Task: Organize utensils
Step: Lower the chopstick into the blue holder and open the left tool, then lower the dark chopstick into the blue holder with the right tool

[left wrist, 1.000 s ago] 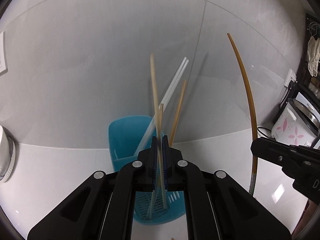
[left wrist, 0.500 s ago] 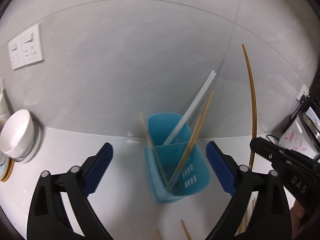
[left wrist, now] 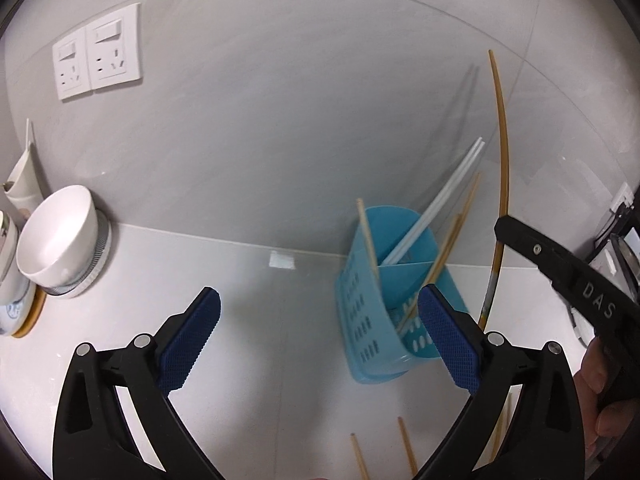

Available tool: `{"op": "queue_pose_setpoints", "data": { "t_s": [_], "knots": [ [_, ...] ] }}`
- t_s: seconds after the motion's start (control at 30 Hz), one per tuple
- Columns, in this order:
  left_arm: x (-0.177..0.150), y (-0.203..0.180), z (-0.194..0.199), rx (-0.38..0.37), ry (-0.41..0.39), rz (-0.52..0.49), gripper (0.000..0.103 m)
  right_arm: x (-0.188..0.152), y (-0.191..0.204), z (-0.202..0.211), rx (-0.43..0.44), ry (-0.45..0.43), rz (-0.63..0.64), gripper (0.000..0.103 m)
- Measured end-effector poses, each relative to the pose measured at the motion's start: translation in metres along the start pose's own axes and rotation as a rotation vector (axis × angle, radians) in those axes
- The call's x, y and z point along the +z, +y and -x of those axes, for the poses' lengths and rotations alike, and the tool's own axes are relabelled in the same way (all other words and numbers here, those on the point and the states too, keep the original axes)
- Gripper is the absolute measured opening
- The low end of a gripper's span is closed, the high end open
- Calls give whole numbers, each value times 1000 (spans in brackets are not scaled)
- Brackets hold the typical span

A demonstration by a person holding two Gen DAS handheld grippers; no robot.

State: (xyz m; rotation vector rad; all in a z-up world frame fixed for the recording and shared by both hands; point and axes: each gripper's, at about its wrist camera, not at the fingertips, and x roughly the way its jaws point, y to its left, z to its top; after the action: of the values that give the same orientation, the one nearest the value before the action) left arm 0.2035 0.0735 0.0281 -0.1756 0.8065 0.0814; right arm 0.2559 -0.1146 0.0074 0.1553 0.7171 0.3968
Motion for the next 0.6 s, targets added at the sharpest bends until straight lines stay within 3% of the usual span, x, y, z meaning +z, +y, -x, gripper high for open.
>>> {"op": "queue_pose_setpoints", "data": {
  "t_s": [0.3,0.6],
  "knots": [
    [-2,12,0,31,14,-2,97,-4,10,-16,17,-62,5,6],
    [-8,22,-4,39,35,19,97,-25,11,-36,-7,-30,29,6]
  ]
}}
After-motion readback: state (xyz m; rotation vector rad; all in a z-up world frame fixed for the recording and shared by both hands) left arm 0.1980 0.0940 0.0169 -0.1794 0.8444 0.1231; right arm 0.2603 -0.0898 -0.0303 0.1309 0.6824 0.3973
